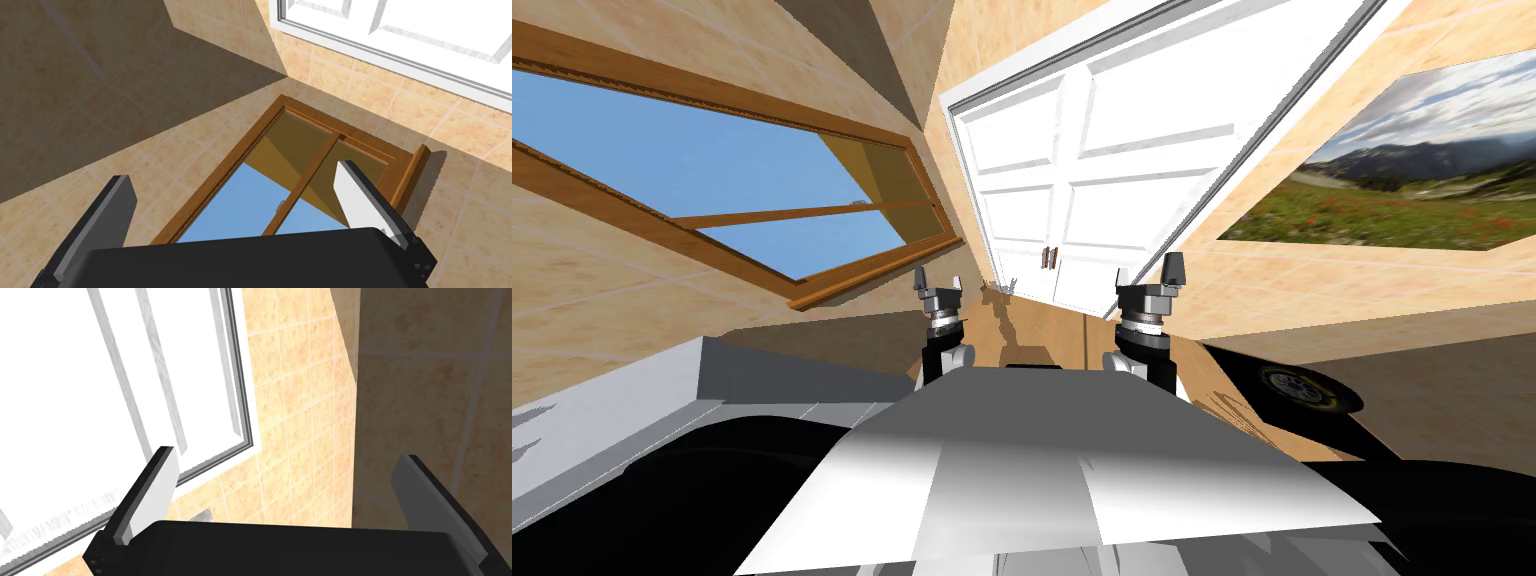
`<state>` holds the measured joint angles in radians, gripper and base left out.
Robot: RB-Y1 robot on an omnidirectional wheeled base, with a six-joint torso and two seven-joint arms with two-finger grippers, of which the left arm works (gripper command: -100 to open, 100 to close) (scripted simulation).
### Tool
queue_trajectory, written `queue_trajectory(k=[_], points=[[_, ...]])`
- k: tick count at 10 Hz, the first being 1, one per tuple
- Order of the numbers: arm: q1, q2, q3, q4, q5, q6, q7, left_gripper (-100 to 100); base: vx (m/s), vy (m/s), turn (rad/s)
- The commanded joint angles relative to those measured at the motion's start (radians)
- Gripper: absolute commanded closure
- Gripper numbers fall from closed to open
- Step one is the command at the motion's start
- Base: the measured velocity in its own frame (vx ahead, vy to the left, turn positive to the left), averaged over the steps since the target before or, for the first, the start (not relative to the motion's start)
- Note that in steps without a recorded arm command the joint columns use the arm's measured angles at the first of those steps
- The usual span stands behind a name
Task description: Pull the door open
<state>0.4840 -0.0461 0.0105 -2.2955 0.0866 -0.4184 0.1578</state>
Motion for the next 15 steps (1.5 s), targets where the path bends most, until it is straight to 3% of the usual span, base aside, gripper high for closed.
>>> queue_trajectory(k=[1,7,15], points=[[0.002,0.013,-0.010,0.026,0.021,-0.016,0.023,-100,0.071,-0.106,-0.129],[0.009,0.070,-0.061,0.153,0.123,-0.096,0.138,-100,0.187,-0.012,-0.160],[0.016,0.123,-0.117,0.292,0.235,-0.183,0.263,-100,0.102,-0.018,-0.126]])
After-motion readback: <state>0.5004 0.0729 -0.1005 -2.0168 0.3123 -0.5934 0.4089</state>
